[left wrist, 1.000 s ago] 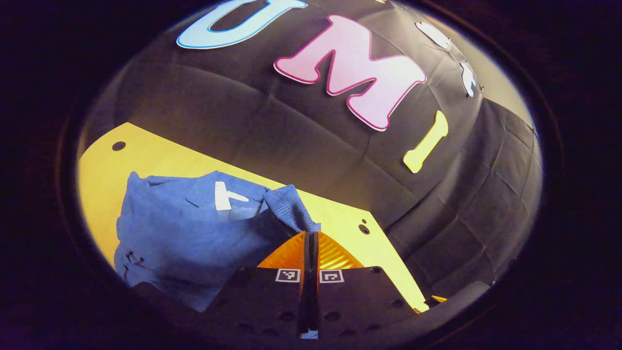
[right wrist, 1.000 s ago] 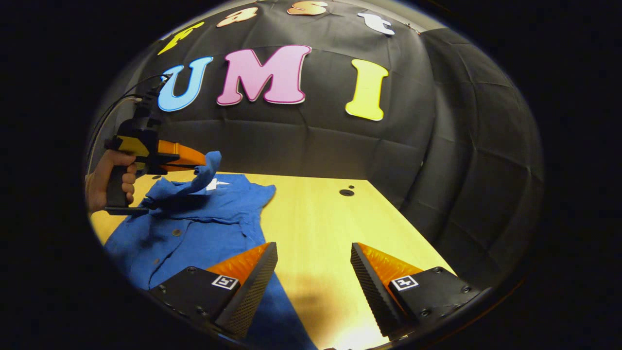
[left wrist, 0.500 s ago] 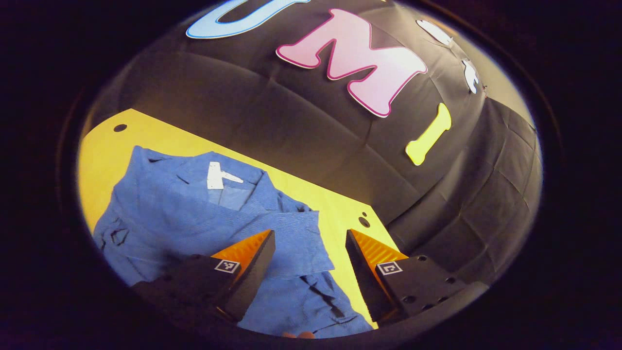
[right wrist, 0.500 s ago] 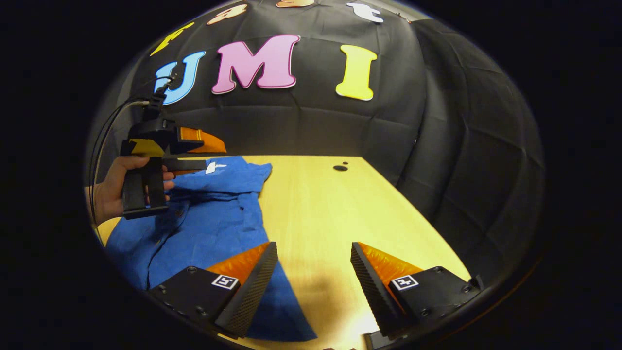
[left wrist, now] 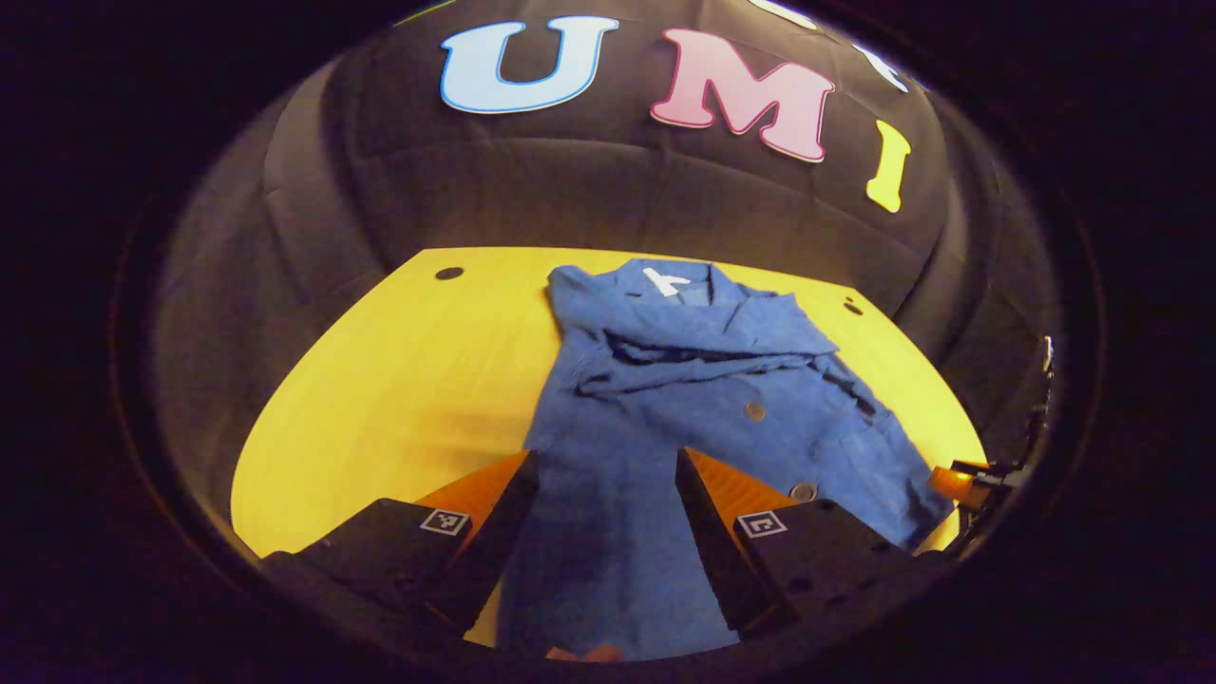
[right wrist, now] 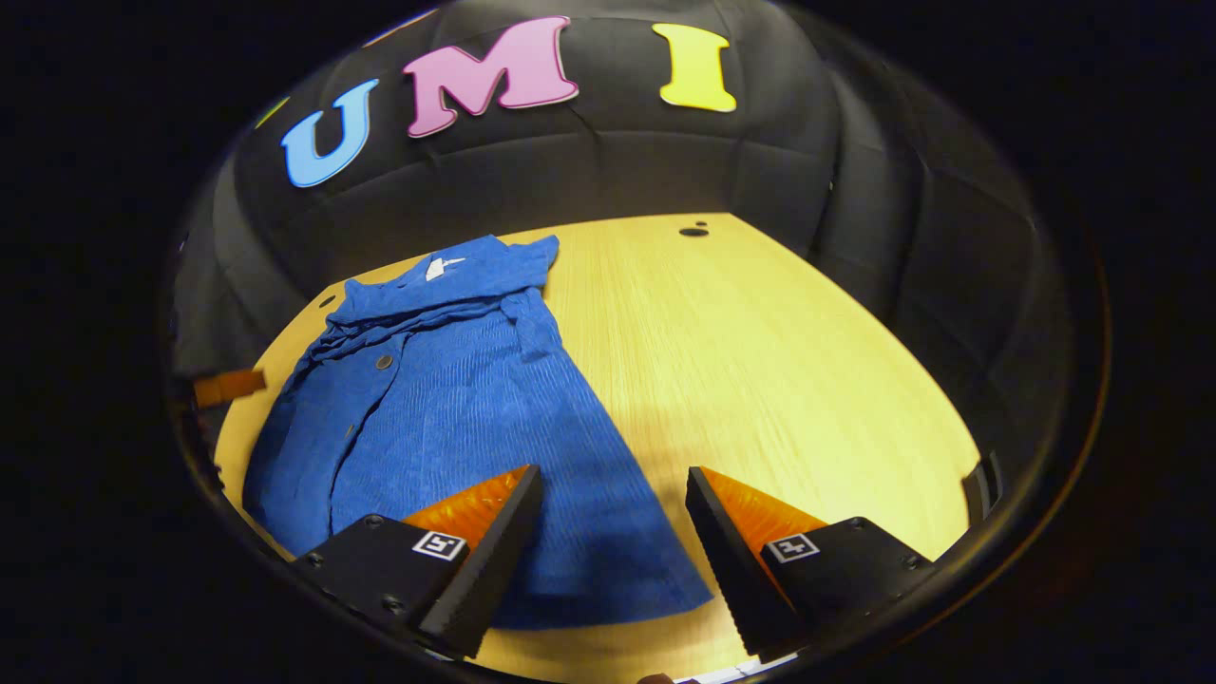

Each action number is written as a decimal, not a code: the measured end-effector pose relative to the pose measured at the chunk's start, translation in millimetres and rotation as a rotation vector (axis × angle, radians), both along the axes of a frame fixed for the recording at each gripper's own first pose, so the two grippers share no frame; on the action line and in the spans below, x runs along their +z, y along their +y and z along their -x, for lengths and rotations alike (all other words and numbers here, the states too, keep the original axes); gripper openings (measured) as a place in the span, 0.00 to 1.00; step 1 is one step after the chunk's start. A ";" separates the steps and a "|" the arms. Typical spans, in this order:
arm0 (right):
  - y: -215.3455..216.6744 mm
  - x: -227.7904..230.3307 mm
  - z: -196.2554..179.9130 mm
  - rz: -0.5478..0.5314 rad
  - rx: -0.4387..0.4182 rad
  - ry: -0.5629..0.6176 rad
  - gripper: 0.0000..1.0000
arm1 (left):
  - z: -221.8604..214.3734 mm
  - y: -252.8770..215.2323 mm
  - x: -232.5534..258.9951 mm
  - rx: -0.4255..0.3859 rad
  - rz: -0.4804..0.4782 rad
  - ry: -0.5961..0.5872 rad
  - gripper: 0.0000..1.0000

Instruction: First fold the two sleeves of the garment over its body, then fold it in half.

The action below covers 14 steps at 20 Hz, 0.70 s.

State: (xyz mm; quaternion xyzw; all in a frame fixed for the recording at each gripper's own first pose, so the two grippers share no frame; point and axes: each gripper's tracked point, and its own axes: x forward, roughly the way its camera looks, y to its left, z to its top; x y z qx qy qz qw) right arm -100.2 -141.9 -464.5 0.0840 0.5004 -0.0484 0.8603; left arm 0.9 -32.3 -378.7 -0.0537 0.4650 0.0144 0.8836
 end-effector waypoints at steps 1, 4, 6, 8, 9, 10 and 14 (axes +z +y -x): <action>2.7 -3.4 9.8 0.001 0.000 0.028 0.98 | 24.3 10.1 -1.1 0.005 -0.016 0.038 0.85; 2.7 -4.0 39.4 0.061 0.039 0.101 0.99 | 88.8 21.7 -6.7 0.017 -0.026 0.153 0.85; 1.1 -0.1 47.7 0.095 0.047 0.108 0.99 | 114.1 18.3 -12.2 0.020 -0.014 0.206 0.84; 1.1 0.8 50.4 0.112 0.033 0.116 0.99 | 126.3 14.5 -18.1 0.025 -0.015 0.241 0.85; 2.5 0.6 50.3 0.116 0.025 0.120 0.99 | 129.2 11.4 -20.4 0.029 -0.012 0.256 0.85; 4.0 0.0 50.0 0.117 0.020 0.121 0.99 | 132.4 7.9 -23.4 0.035 0.002 0.270 0.85; 8.3 -0.3 50.2 0.108 -0.007 0.120 0.99 | 134.5 1.4 -28.3 0.036 -0.022 0.293 0.84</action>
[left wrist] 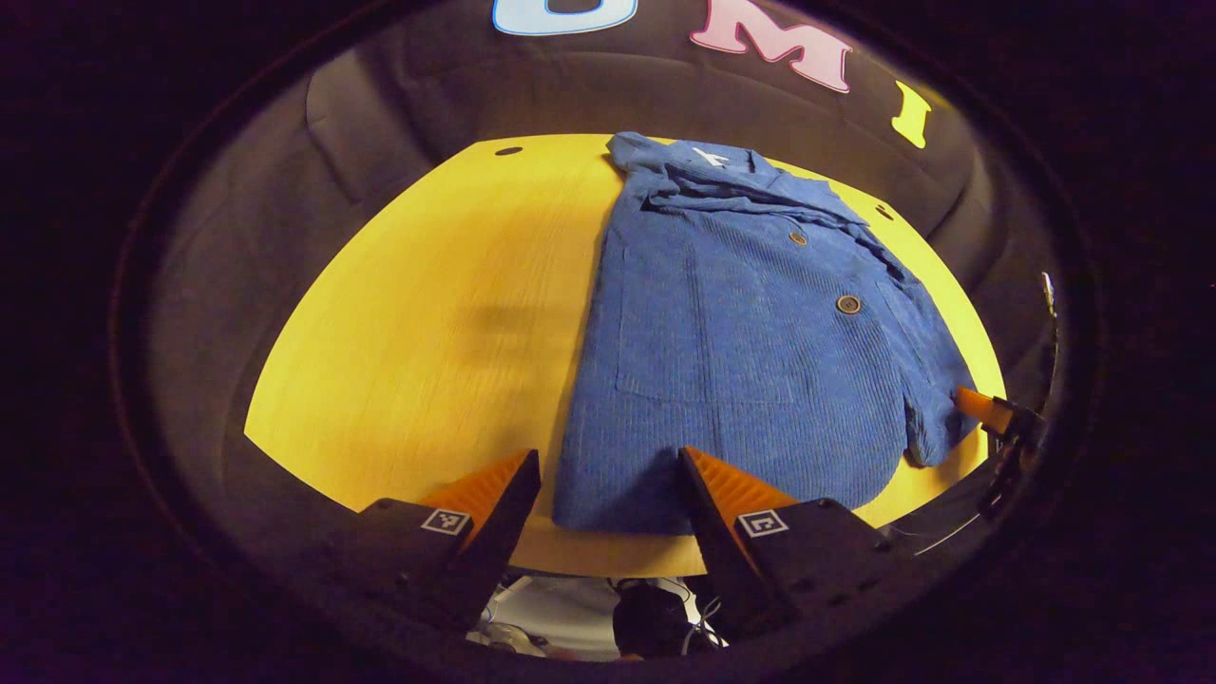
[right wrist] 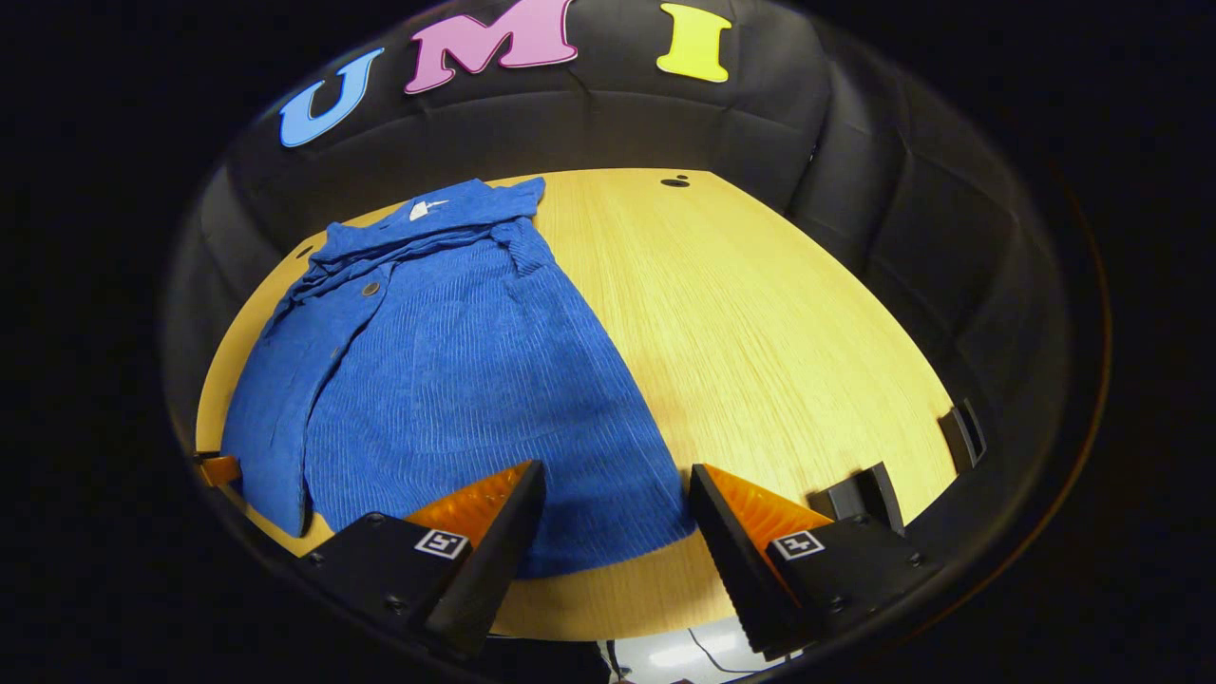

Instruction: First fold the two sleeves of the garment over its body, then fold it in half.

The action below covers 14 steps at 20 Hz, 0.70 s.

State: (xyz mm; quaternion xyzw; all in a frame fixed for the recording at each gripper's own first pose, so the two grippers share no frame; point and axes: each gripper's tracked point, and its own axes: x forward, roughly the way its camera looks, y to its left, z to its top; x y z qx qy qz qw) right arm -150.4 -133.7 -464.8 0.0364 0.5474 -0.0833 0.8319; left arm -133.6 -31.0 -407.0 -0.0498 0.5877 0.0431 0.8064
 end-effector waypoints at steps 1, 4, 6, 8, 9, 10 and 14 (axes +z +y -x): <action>0.1 0.1 -0.3 -0.001 -0.010 0.001 1.00 | 0.3 -1.4 -1.0 -0.008 -0.007 0.007 0.84; 12.4 -1.7 -3.0 -0.012 -0.004 0.002 0.85 | -2.3 -13.2 -0.6 -0.021 0.008 0.021 0.63; 26.1 -3.2 -5.6 -0.026 0.040 0.004 0.59 | -4.0 -21.3 1.3 -0.034 0.017 0.023 0.42; 32.5 -0.6 -6.4 -0.012 0.093 0.007 0.23 | -6.3 -25.4 2.1 -0.022 0.017 0.022 0.13; 34.0 -1.4 -5.8 -0.007 0.134 0.011 0.10 | -8.4 -28.3 0.6 -0.028 0.031 0.012 0.08; 35.9 -1.0 -6.9 -0.011 0.159 0.002 0.02 | -6.6 -31.4 0.5 -0.032 0.047 0.008 0.05; 38.9 -2.7 -7.9 -0.089 0.160 -0.002 0.05 | -9.7 -40.3 4.0 0.000 0.165 -0.011 0.00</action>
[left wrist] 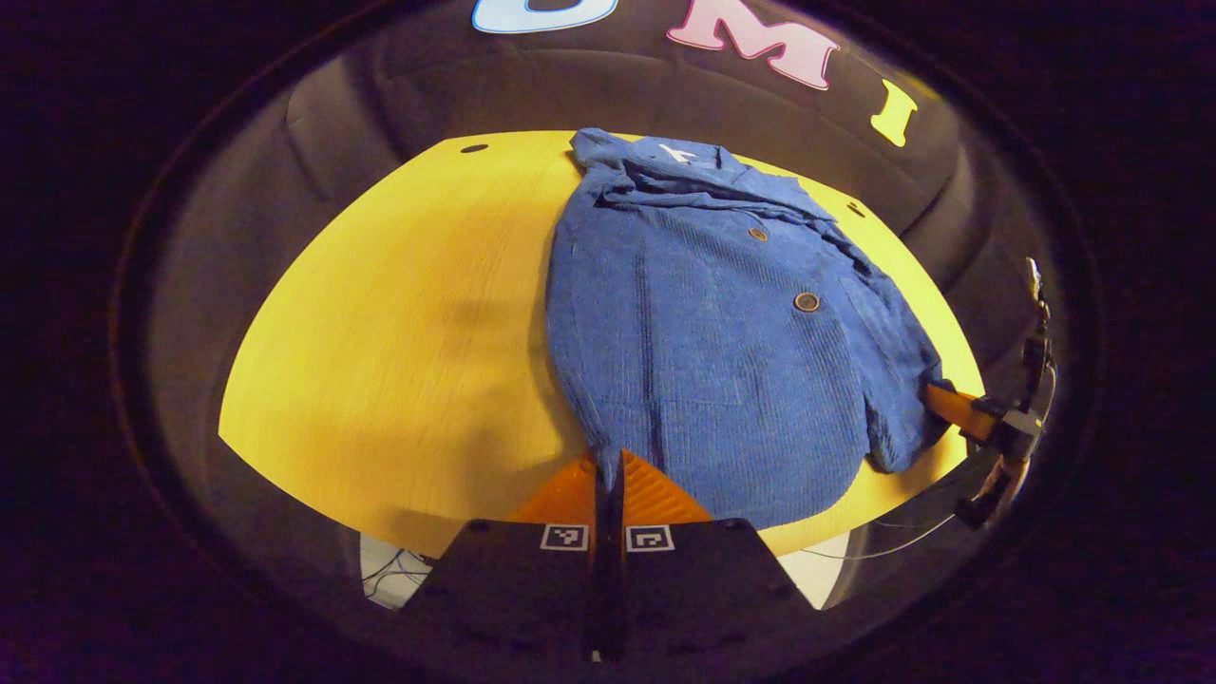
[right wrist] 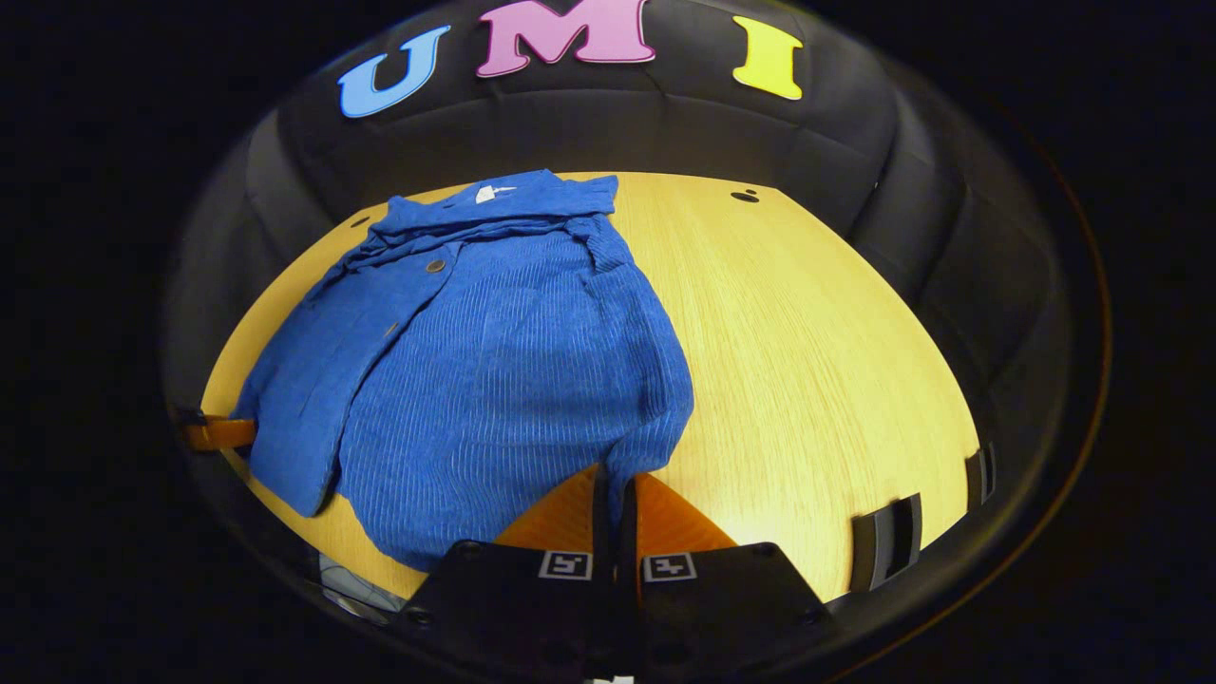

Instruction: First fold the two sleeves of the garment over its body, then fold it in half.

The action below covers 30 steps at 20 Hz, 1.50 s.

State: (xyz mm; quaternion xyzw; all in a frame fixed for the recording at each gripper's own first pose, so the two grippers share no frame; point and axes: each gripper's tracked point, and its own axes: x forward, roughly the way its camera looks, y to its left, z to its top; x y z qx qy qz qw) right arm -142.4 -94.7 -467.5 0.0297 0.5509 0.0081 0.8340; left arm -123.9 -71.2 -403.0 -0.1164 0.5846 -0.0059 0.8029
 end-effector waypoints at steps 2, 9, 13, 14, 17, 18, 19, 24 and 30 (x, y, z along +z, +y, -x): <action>6.1 4.2 -7.4 -0.032 -0.012 0.000 0.05 | -7.6 -2.3 4.8 0.059 0.052 -0.008 0.00; 38.5 44.9 -97.3 -0.143 -0.018 -0.158 0.05 | -90.6 4.4 58.3 0.103 0.030 -0.188 0.00; 50.7 54.2 -152.9 -0.186 -0.020 -0.239 0.05 | -153.7 1.7 85.8 0.115 0.036 -0.322 0.00; 52.1 56.7 -165.6 -0.190 -0.015 -0.259 0.05 | -167.5 3.5 86.0 0.113 0.031 -0.344 0.00; 52.5 65.8 -210.2 -0.199 -0.010 -0.322 0.04 | -211.0 8.2 90.9 0.121 0.022 -0.399 0.00; 51.8 68.3 -227.6 -0.201 -0.009 -0.348 0.05 | -227.1 10.7 94.5 0.128 0.020 -0.428 0.00; 51.5 69.7 -245.5 -0.200 -0.005 -0.372 0.05 | -246.0 14.0 97.2 0.135 0.012 -0.460 0.00; 53.9 71.8 -329.4 -0.204 0.010 -0.485 0.05 | -325.7 35.0 93.0 0.208 0.028 -0.566 0.00; 56.9 47.8 -417.9 -0.212 0.008 -0.555 0.05 | -425.8 61.6 75.9 0.206 0.026 -0.714 0.00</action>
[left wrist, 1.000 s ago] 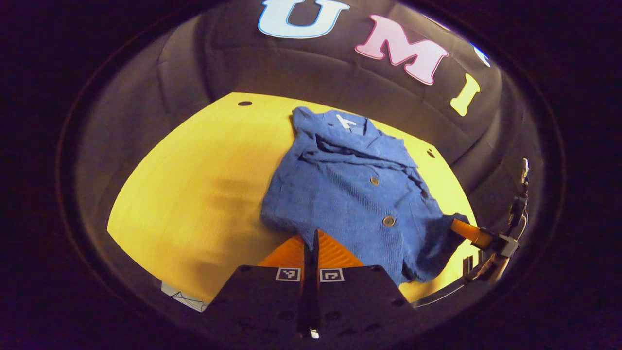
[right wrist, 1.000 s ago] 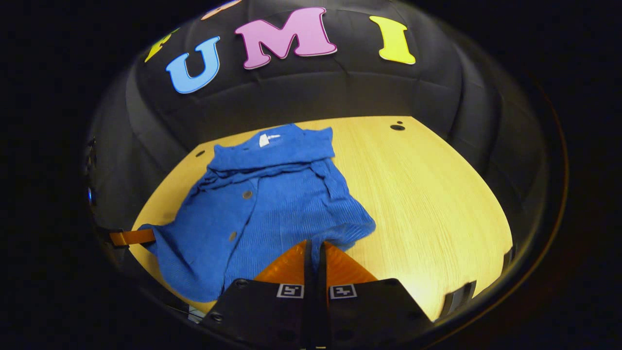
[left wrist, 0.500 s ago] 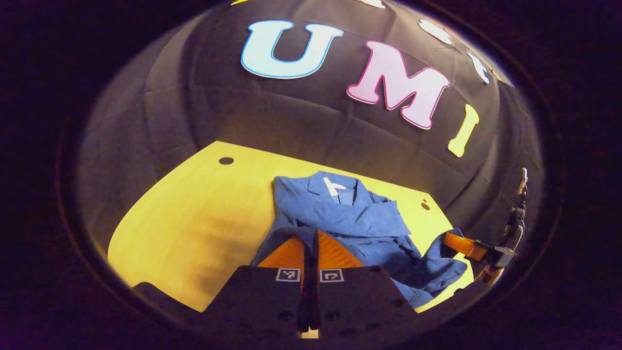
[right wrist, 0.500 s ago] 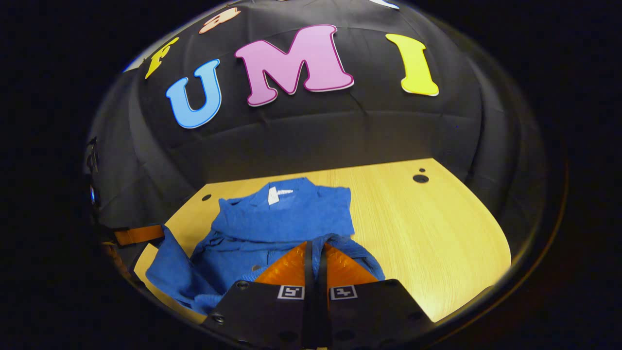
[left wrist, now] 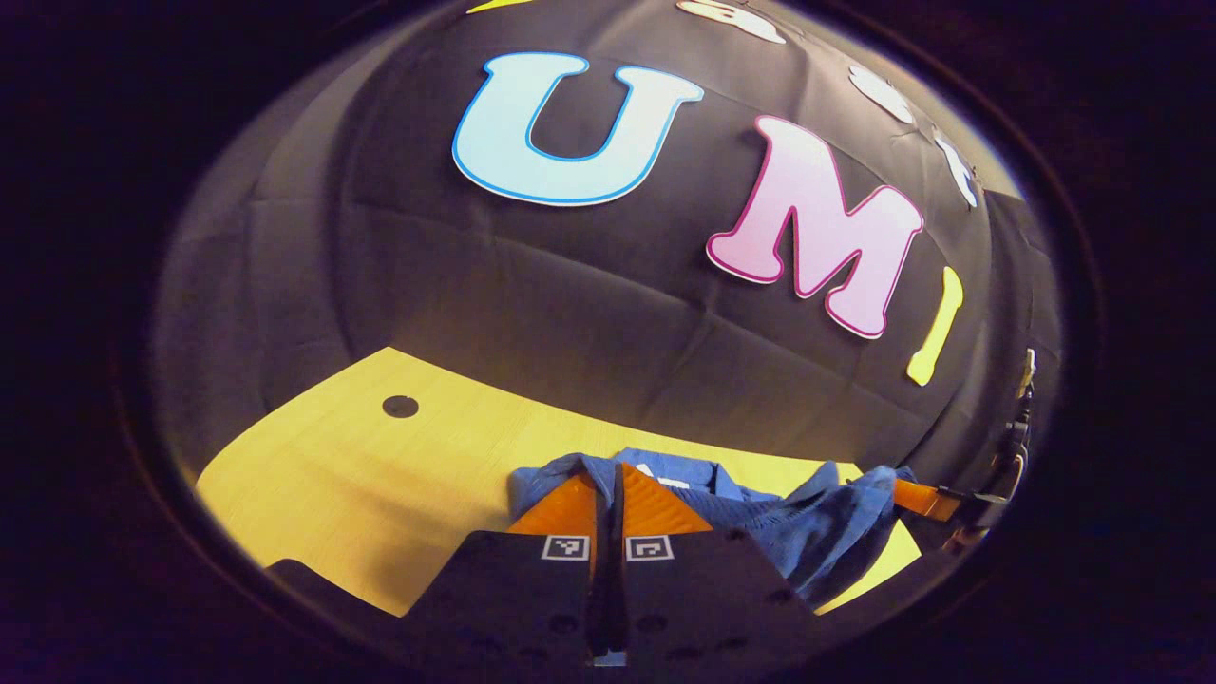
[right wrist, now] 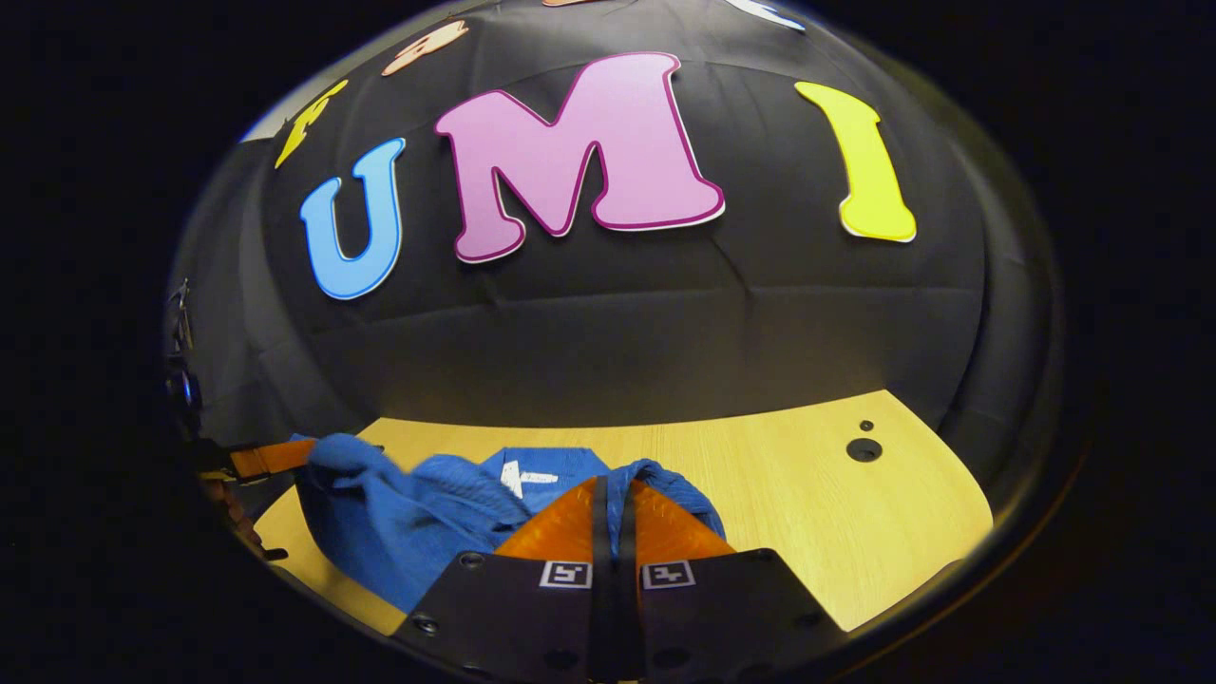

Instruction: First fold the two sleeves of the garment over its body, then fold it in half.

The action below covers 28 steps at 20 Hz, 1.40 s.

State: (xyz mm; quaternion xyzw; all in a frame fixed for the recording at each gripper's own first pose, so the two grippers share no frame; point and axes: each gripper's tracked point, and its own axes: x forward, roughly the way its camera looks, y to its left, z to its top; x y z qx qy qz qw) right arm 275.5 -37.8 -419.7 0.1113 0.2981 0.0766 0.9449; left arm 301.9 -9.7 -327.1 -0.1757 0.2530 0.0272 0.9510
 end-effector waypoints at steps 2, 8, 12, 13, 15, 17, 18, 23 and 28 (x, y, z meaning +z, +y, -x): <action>-3.3 -7.5 -31.9 0.008 -0.013 -0.031 0.04 | -41.7 11.6 -3.3 0.026 -0.003 -0.076 0.00; 0.1 -62.4 -97.5 0.087 0.004 -0.039 0.04 | -113.6 33.6 -62.0 0.071 -0.001 -0.029 0.00; 8.1 -116.1 -106.7 0.103 0.004 0.044 0.04 | -127.8 32.4 -101.2 0.045 -0.090 0.044 0.02; 9.1 -120.8 -106.5 0.109 0.006 0.047 0.04 | -129.4 31.7 -105.7 0.031 -0.126 0.056 0.02; 6.7 -128.5 -105.3 0.121 0.002 0.064 0.05 | -130.5 18.9 -111.3 -0.018 -0.157 0.076 0.03; 7.4 -123.8 -99.4 0.103 0.003 0.088 0.18 | -120.7 4.9 -111.9 -0.073 -0.166 0.125 0.39; 9.6 -123.5 -96.9 0.101 0.012 0.089 0.28 | -114.0 4.0 -113.3 -0.076 -0.183 0.147 0.60; 1.8 -60.6 -76.3 0.203 0.046 -0.041 1.00 | -90.3 -8.9 -52.5 -0.100 -0.244 0.035 0.87; 0.2 18.0 -28.1 0.235 0.007 -0.183 0.99 | -36.7 -21.2 34.5 -0.109 -0.232 -0.141 0.87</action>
